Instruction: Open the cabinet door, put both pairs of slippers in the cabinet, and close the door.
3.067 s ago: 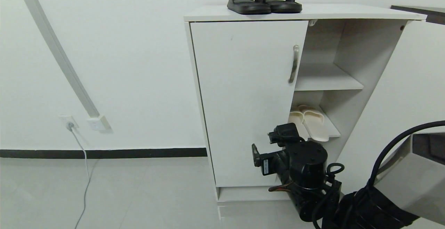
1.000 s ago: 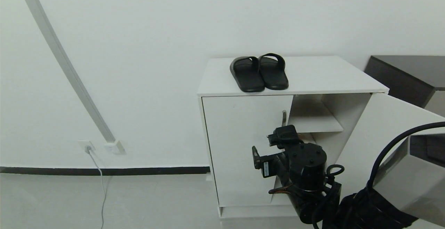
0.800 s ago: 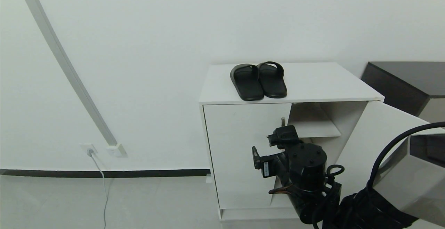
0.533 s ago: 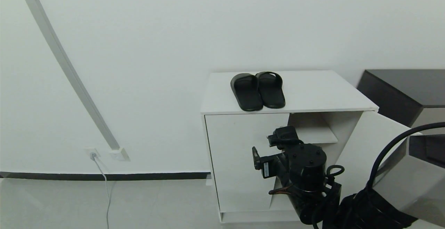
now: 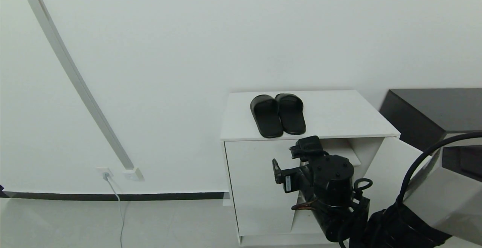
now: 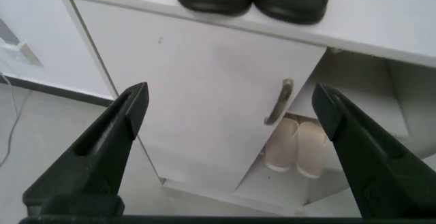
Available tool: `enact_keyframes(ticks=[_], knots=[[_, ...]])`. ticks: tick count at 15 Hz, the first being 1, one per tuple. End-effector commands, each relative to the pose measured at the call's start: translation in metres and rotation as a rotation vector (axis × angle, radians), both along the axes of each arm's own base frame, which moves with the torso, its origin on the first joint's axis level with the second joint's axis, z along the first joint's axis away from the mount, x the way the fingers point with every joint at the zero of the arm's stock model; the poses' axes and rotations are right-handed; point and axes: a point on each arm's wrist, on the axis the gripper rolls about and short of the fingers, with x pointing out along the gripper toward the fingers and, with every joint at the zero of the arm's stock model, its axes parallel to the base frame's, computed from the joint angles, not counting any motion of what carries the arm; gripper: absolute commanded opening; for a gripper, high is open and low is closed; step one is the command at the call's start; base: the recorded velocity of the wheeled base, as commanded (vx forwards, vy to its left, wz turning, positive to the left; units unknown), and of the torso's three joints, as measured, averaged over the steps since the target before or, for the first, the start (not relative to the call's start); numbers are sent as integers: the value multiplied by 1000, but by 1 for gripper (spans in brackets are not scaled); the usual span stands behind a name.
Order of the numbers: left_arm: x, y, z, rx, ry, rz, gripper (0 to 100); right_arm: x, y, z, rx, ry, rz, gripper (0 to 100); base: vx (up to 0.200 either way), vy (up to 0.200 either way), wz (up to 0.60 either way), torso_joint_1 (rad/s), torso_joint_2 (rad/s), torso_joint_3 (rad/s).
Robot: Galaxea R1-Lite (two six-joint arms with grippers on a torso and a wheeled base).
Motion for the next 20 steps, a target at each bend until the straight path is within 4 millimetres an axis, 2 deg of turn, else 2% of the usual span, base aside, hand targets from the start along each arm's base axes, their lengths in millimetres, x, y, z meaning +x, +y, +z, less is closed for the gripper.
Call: enact_keyframes(ticks=[1,3,6,9,13,16,20], knots=[[0,0,0,1,0,1,0,5,-1,-9,-17,15,-16,100,0,0,0,188,-393,-217],[0,0,0,2,0,1,0,18,-5,-9,8,4,-29,100,0,0,0,171,-378,-208],[0,0,0,2,0,1,0,46,-4,7,41,28,-84,100,0,0,0,115,-261,-137],[0,0,0,1,0,-1,0,58,11,34,56,85,-86,100,0,0,0,0,0,0],[0,0,0,2,1,-1,0,65,18,60,81,177,-97,100,0,0,0,0,0,0],[0,0,0,2,0,1,0,64,18,54,75,202,-87,100,200,0,0,7,1,1],[0,0,0,2,1,1,0,68,20,36,78,236,-101,100,200,0,0,1,-6,5]])
